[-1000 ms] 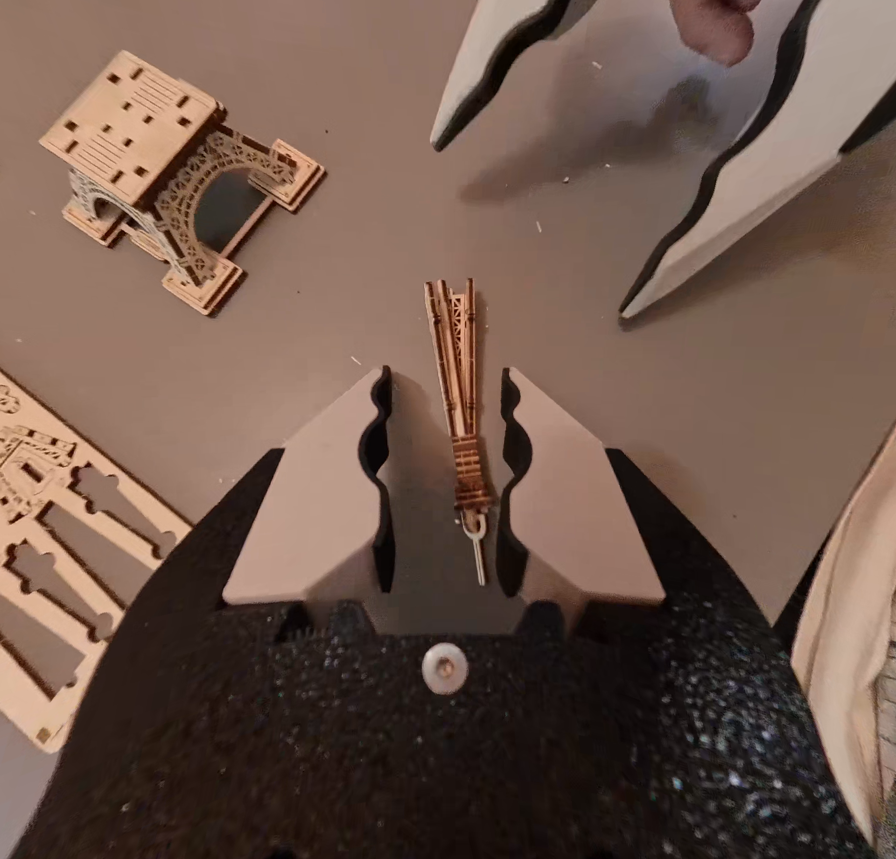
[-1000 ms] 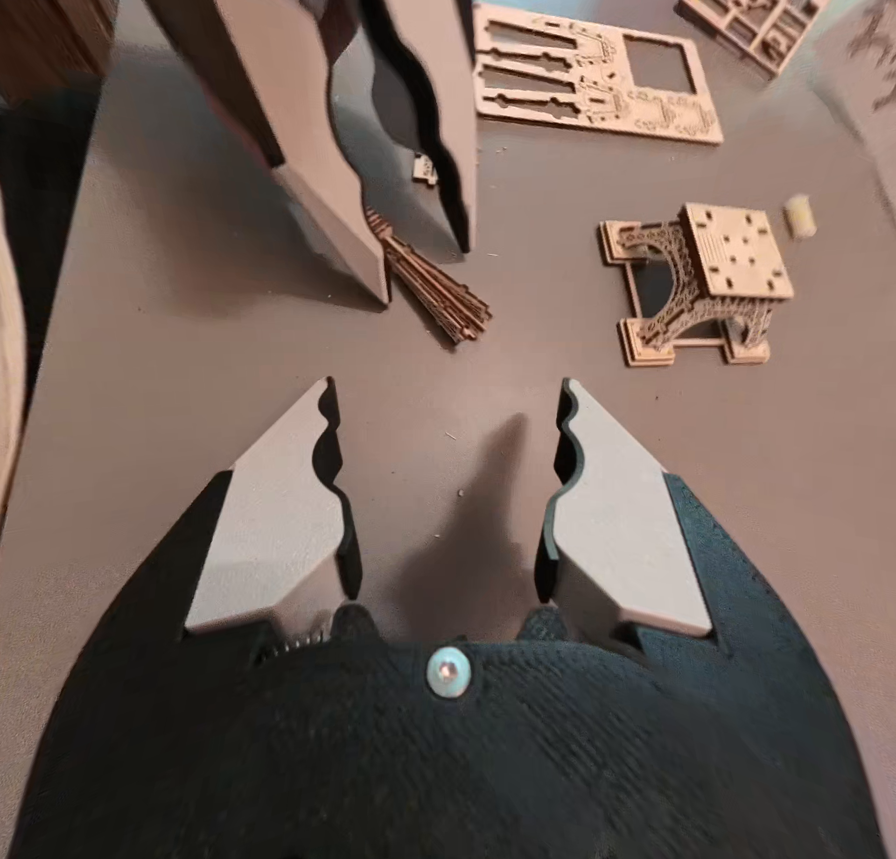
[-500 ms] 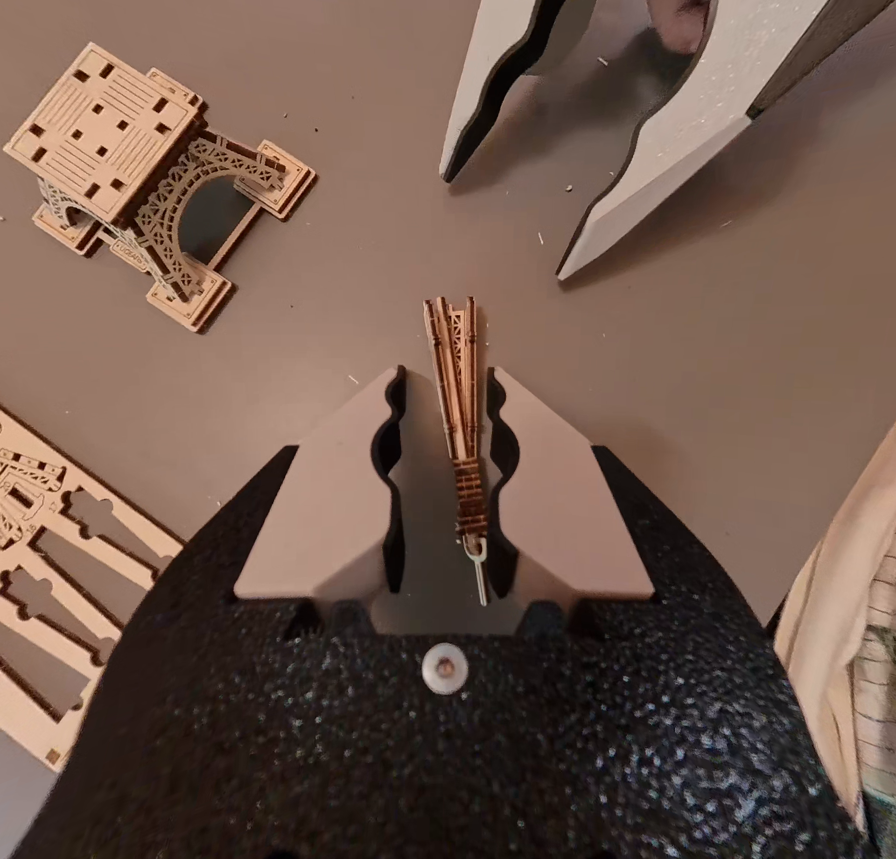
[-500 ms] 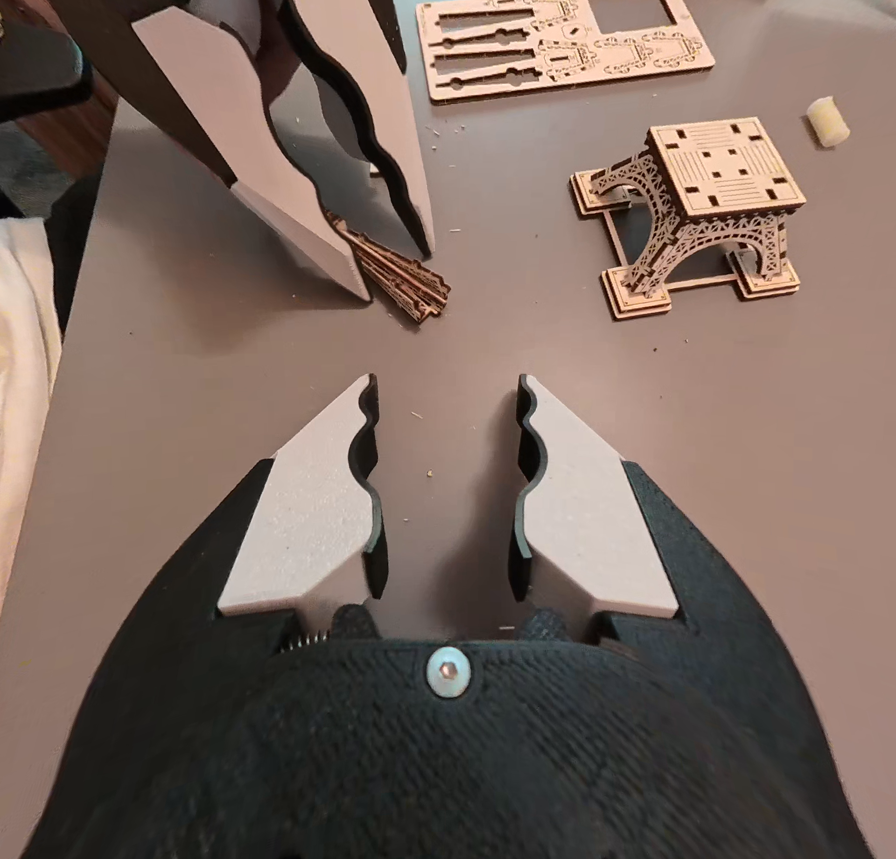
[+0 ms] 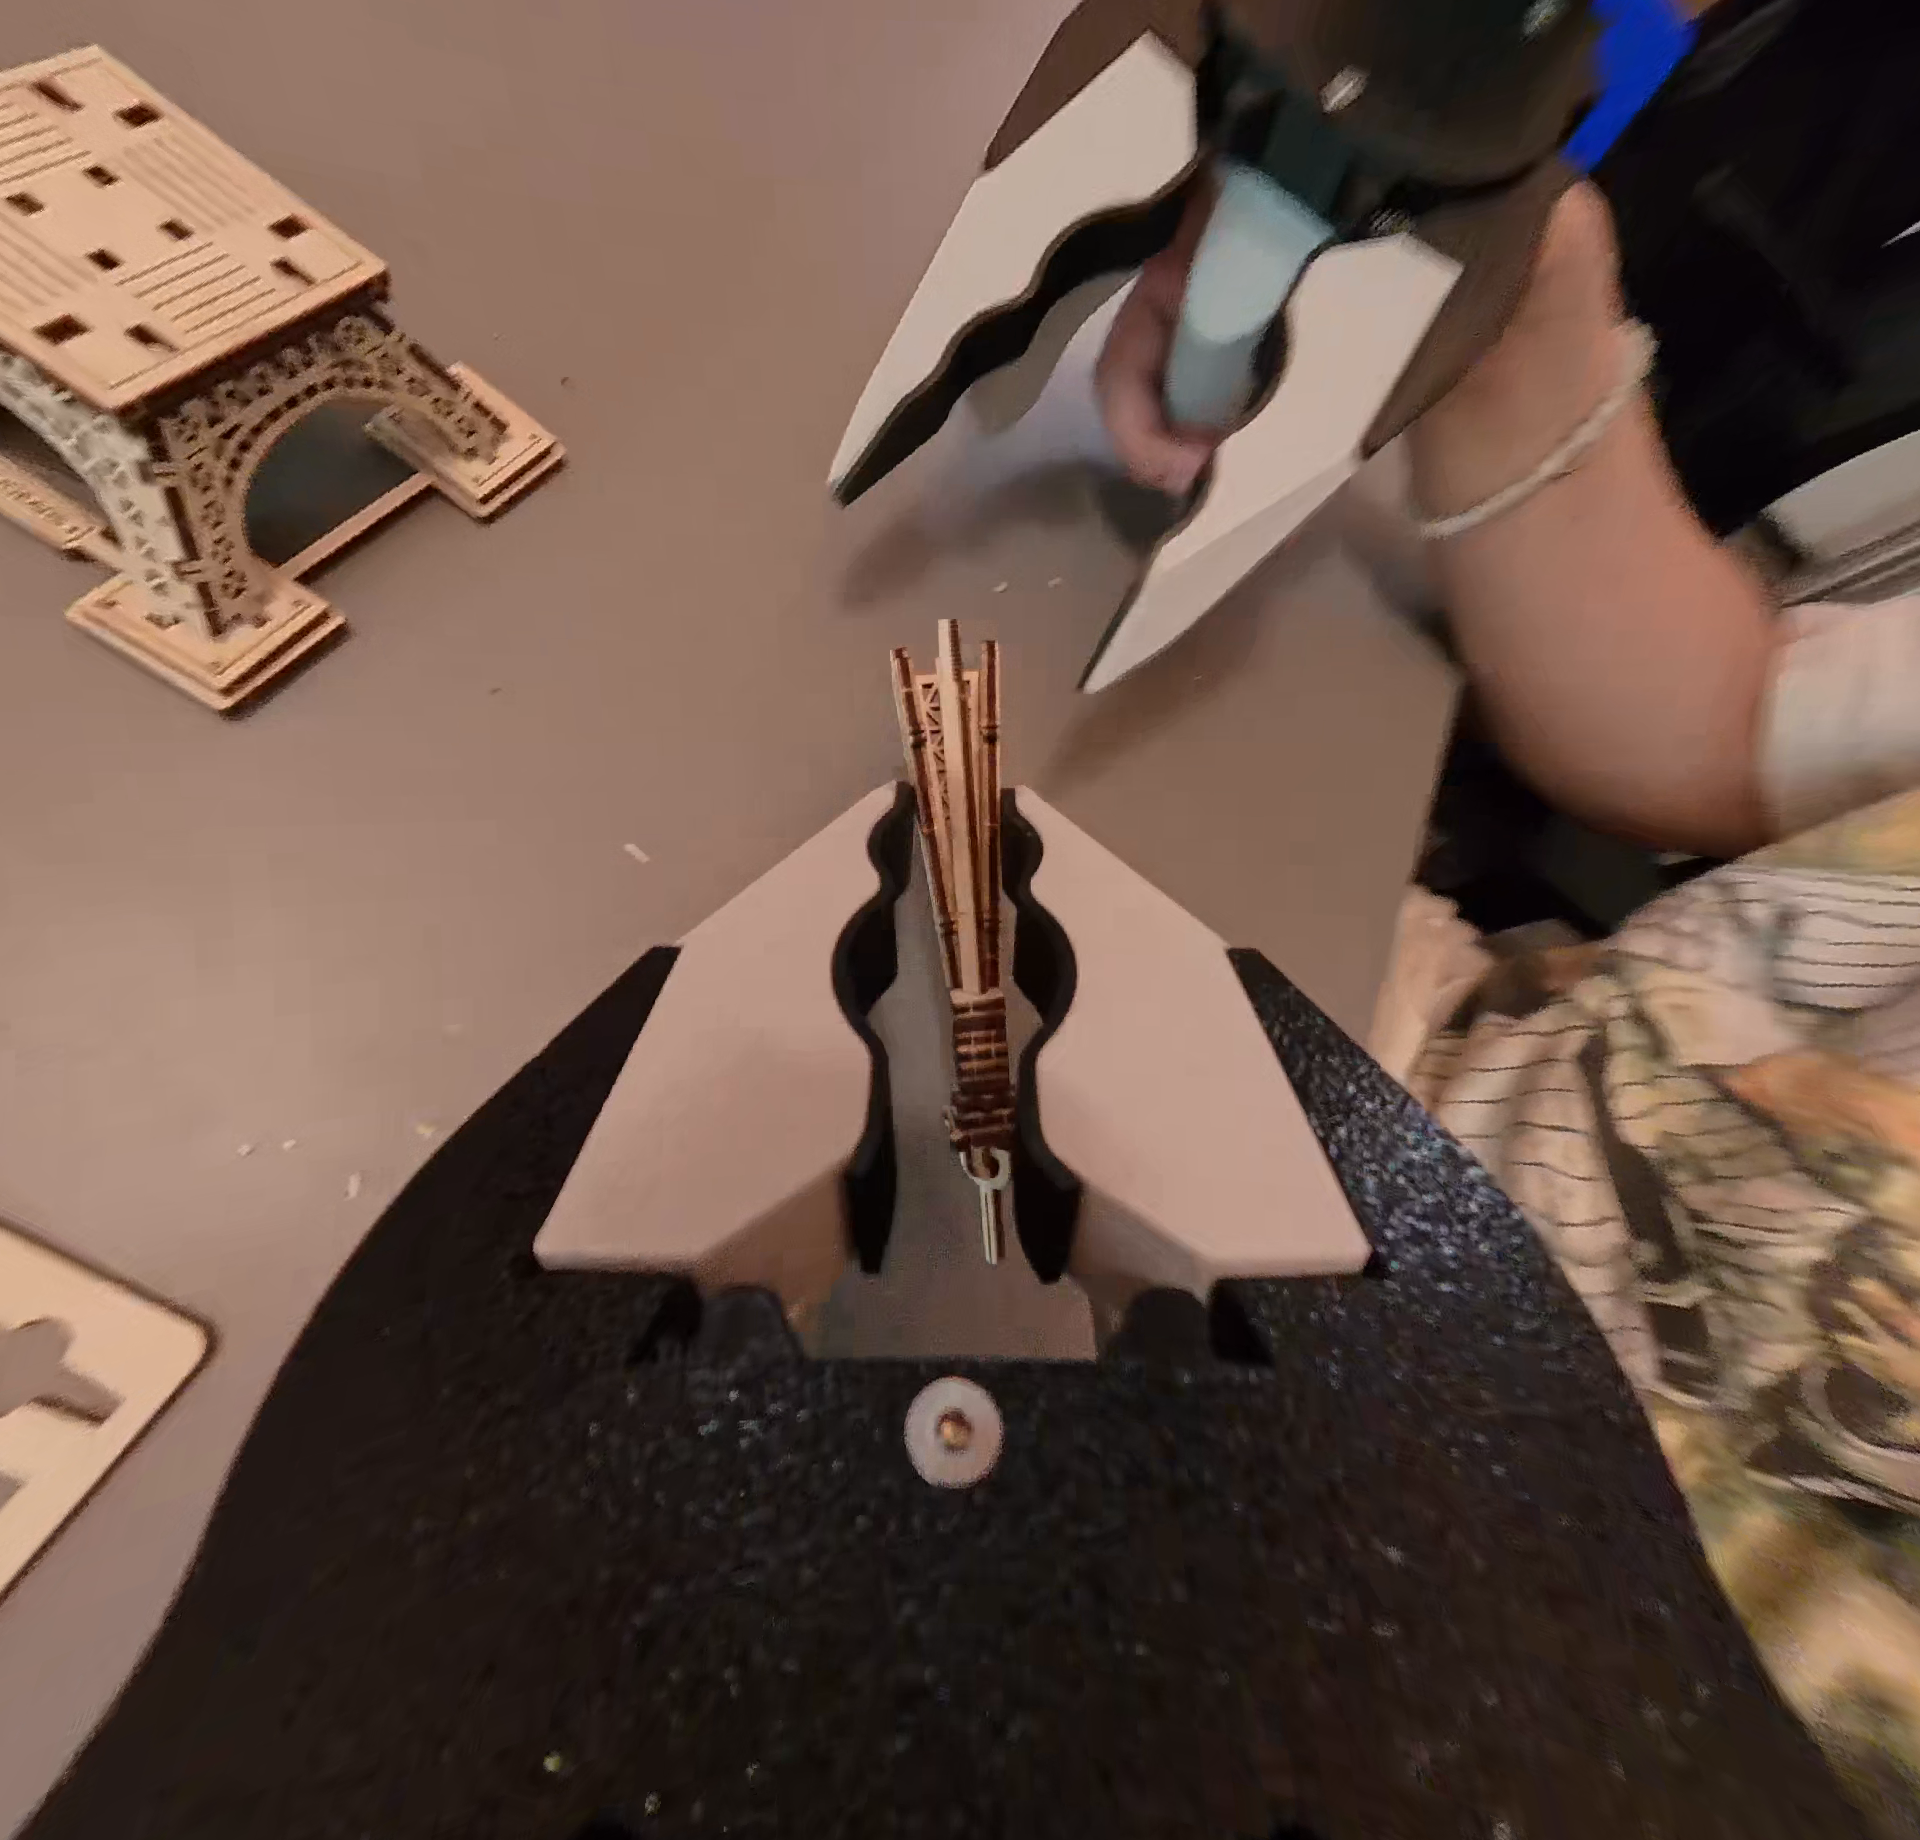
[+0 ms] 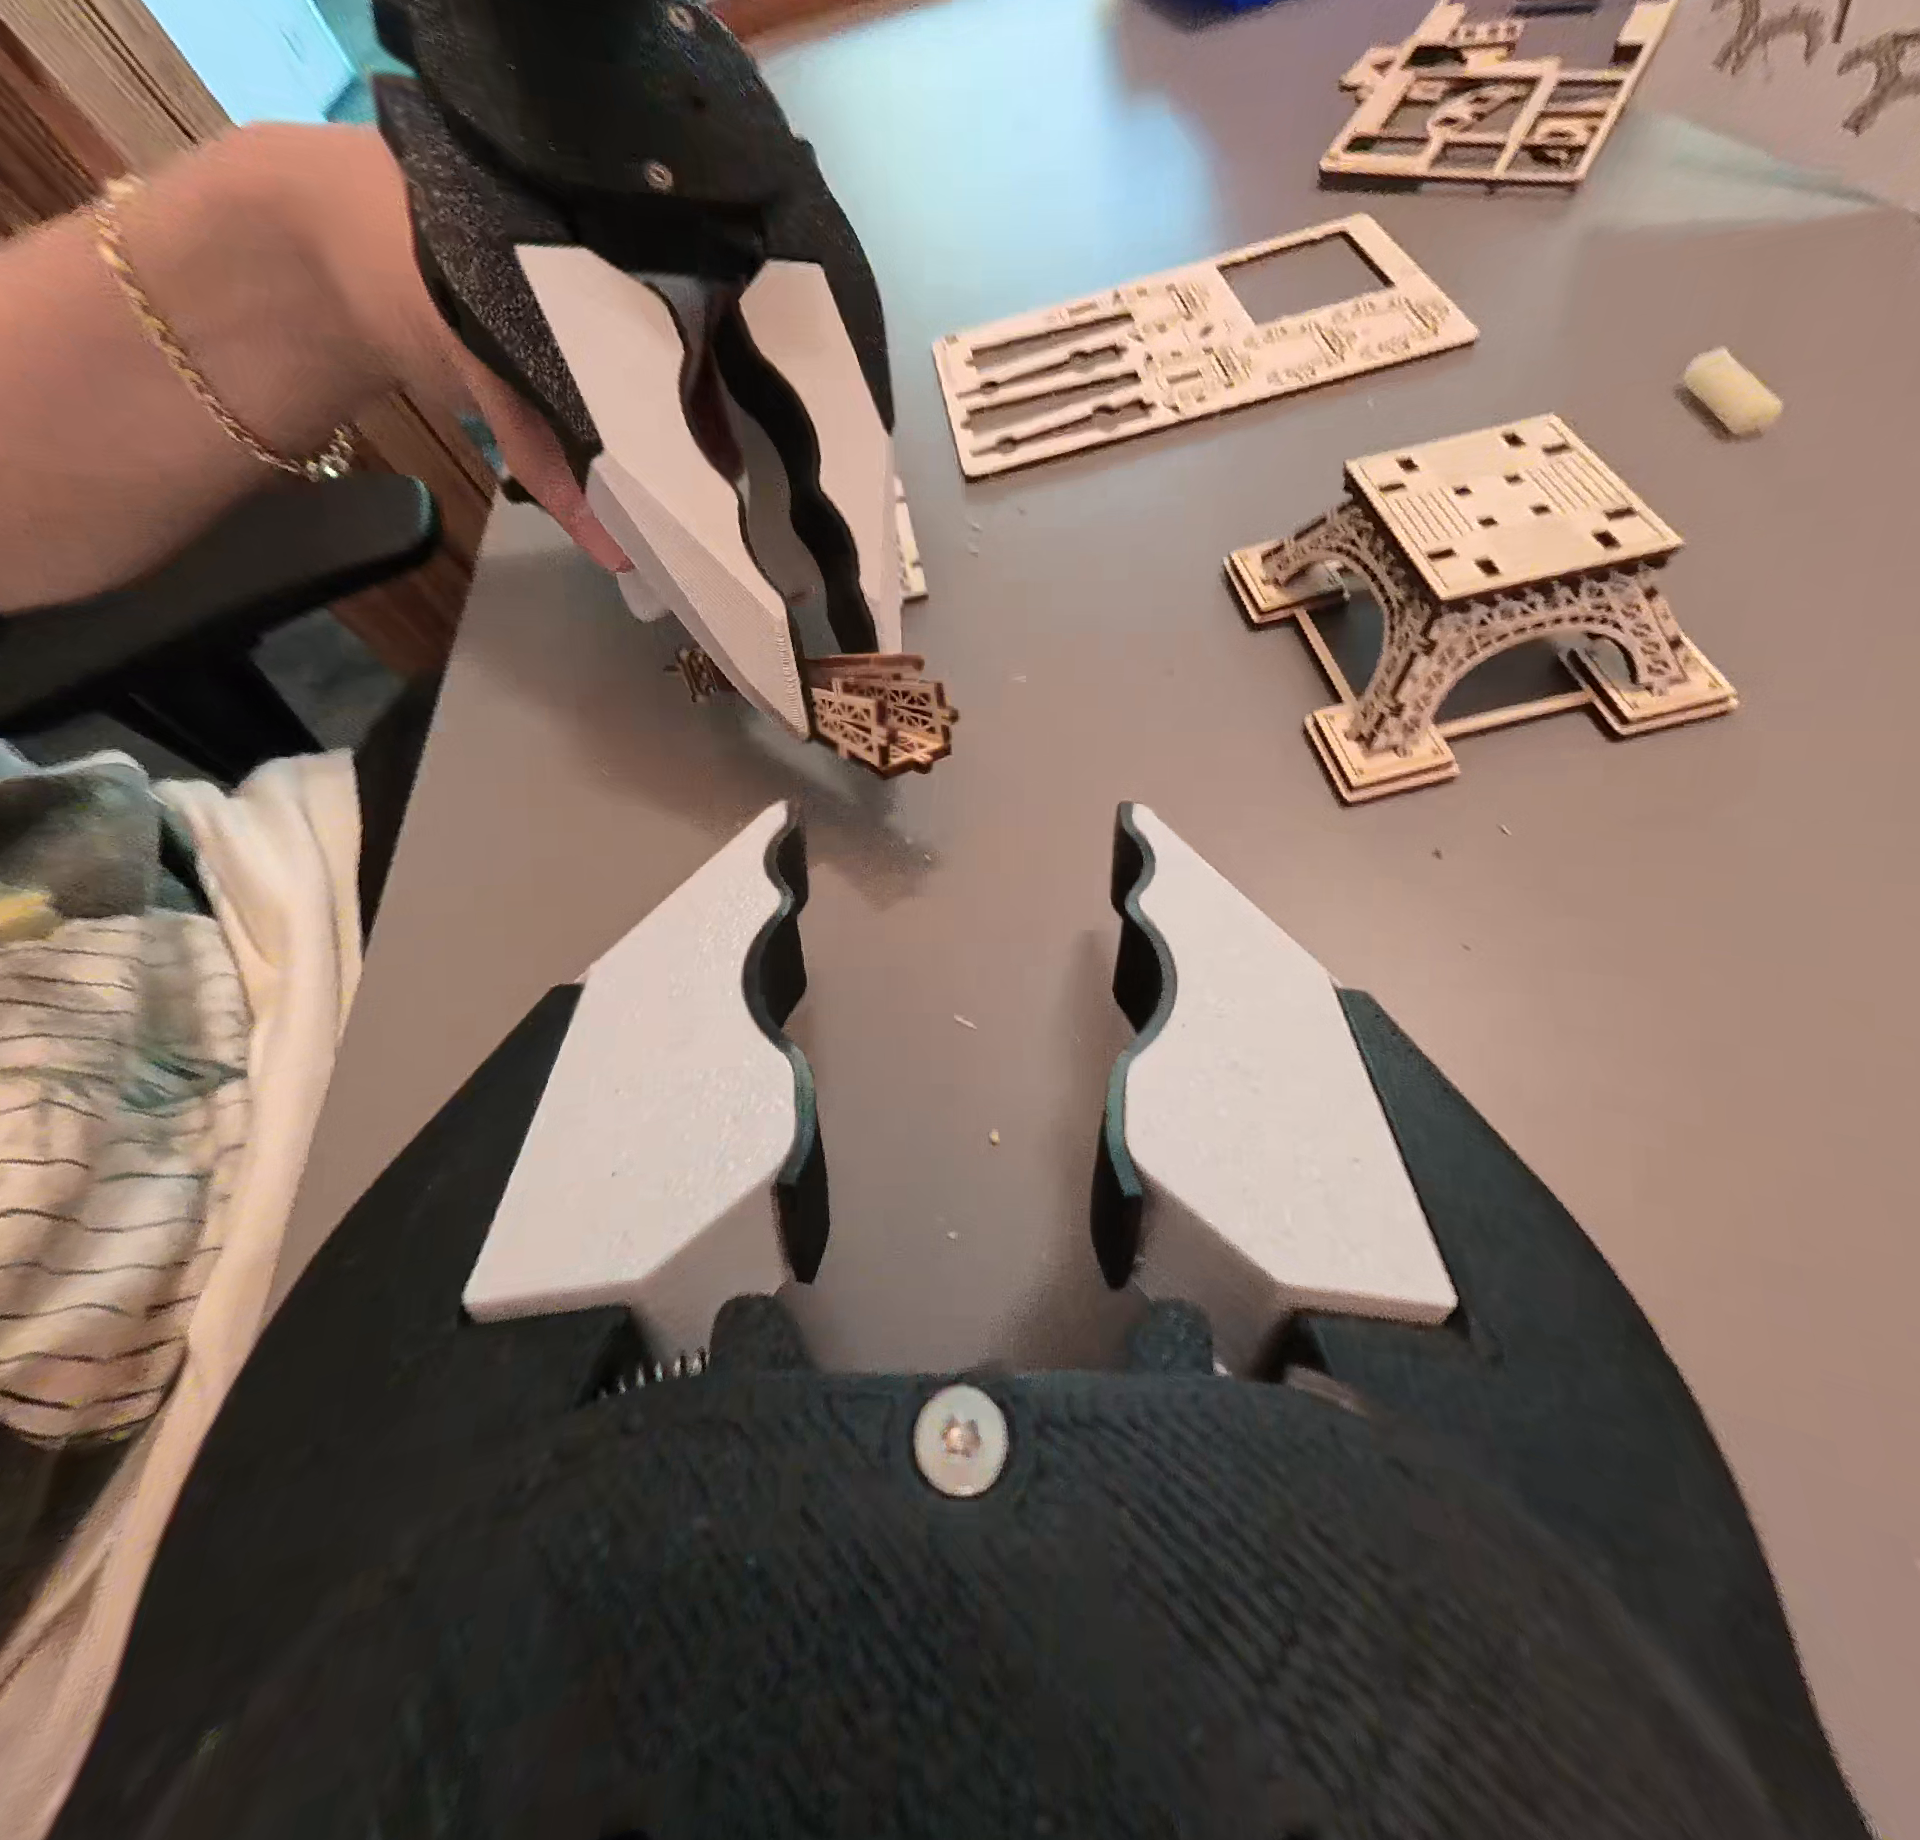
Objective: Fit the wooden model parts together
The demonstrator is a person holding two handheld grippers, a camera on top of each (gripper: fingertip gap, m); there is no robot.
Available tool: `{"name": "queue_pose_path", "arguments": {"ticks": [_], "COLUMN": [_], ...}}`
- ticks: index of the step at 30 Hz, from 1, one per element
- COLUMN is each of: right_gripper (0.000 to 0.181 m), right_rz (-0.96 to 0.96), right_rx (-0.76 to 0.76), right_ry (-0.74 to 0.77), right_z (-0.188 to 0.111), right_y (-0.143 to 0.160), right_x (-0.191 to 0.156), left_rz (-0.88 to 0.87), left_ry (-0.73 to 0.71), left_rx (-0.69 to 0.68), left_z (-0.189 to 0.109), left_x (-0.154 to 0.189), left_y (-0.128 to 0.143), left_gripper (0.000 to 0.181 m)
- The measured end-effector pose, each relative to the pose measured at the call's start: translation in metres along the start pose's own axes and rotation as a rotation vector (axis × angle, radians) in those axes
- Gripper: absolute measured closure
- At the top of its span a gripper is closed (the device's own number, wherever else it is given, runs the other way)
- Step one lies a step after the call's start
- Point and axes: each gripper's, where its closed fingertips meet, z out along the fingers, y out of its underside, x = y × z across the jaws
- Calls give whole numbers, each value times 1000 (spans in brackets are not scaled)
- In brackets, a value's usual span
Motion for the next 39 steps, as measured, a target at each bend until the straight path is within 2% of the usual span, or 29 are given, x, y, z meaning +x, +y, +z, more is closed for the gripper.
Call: {"name": "queue_pose_path", "arguments": {"ticks": [2, 9, 13, 17, 21, 26, 32, 37, 39], "right_gripper": [124, 127, 132, 138, 138, 143, 163, 155, 158], "right_rz": [-1, -84, -61, 24, 14, -186, -268, -373, -453], "right_rx": [8, -80, 32, 139, 193, 234, 283, 333, 347], "right_ry": [-5, -3, -101, -121, -138, -137, -144, -100, -68], "right_z": [3, 18, 17, 10, 5, 6, 7, 7, 7], "right_y": [-2, 6, -11, -26, -33, -38, -45, -52, -53], "right_x": [-2, -11, -28, -23, -25, -42, -51, -55, -56], "left_rz": [-23, -14, 23, 78, 253, 518, 652, 769, 825], "left_ry": [76, 185, 203, 222, 207, 148, 114, 115, 102], "left_rx": [47, 87, 130, 172, 213, 238, 302, 331, 344], "left_z": [-6, -12, -14, -17, -21, -24, -31, -33, -34], "left_x": [9, 15, 16, 19, 26, 34, 33, 36, 36], "left_y": [-7, -11, -15, -18, -19, -19, -25, -24, -24], "left_gripper": [167, 167, 167, 167, 167, 167, 167, 167, 167]}}
